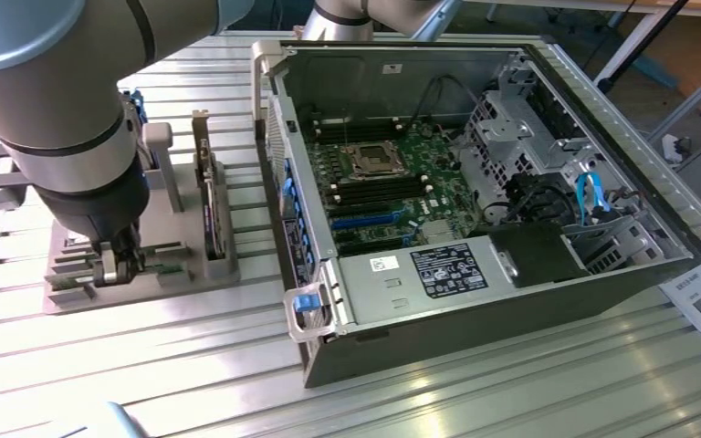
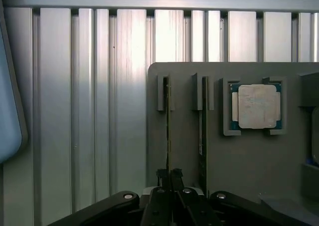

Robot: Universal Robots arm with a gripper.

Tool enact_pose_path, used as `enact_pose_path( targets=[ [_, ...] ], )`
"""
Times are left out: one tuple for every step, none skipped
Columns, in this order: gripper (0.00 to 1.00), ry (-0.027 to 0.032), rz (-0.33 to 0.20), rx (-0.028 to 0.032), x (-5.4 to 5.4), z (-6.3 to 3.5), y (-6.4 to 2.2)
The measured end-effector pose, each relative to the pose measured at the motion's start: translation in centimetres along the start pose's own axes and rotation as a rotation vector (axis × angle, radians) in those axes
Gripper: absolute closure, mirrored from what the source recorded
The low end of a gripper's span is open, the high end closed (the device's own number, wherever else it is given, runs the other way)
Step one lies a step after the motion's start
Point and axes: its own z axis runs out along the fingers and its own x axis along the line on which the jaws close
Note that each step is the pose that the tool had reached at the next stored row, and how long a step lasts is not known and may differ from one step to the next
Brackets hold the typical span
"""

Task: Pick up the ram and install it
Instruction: 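Pick up the ram and move it above insertion slot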

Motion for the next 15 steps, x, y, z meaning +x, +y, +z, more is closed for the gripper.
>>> enact_pose_path(
  targets=[
    [0.88,0.0,0.0,0.0,0.0,-0.21,0.01],
    [0.88,0.0,0.0,0.0,0.0,-0.39,0.01],
    [0.88,-0.0001,0.0,0.0001,0.0,-0.66,0.02],
    [0.88,-0.0001,0.0,0.0001,0.0,-0.85,0.03],
    [0.88,-0.0002,0.0,0.0001,0.0,-1.11,0.04],
    [0.88,-0.0002,0.0,0.0,0.0,-1.45,0.05],
    [0.88,-0.0002,0.0,0.0,-0.1,-1.76,0.06],
    [0.88,-0.0003,0.0,0.0001,-0.1,-2.03,0.07],
    [0.88,-0.0005,0.0,0.0001,-0.1,-2.32,0.07],
    [0.88,-0.0005,0.0,0.0,-0.1,-2.59,0.08],
    [0.88,-0.0005,0.0,0.0,-0.1,-3.15,0.09],
    [0.88,-0.0006,0.0,0.0001,-0.1,-3.51,0.1],
    [0.88,-0.0006,0.0,0.0001,-0.1,-3.77,0.11],
    [0.88,-0.0005,0.0,0.0,-0.1,-4.04,0.11],
    [0.88,-0.0005,0.0,0.0001,-0.1,-4.5,0.12]
  ],
)
